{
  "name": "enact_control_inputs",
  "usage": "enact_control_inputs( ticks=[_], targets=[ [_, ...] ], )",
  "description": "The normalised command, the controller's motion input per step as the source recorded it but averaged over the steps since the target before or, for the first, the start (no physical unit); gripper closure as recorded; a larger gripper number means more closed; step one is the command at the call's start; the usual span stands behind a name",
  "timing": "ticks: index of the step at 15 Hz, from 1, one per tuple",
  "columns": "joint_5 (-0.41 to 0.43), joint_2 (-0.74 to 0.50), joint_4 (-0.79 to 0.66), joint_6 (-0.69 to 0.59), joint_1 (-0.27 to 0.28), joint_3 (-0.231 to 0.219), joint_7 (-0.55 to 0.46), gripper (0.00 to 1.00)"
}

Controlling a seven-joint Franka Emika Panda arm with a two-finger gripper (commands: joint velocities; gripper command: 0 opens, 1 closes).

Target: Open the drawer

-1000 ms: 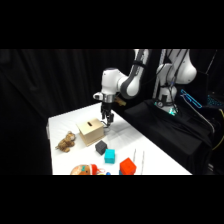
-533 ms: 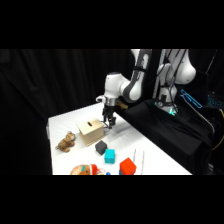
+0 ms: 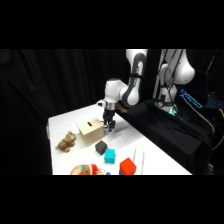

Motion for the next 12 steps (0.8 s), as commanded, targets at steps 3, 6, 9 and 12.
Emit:
enact_control_inputs(
  ticks=[3, 6, 9, 12],
  targets=[
    [-0.184, 0.13, 0.11, 0.21, -0.062, 0.011, 0.08, 0.00],
    [-0.196, 0.14, 0.14, 0.16, -0.025, -0.017, 0.11, 0.00],
    [-0.168, 0.15, 0.16, 0.12, -0.023, -0.019, 0.11, 0.00],
    [-0.151, 0.11, 0.13, 0.11, 0.004, -0.050, 0.11, 0.00]
  ],
)
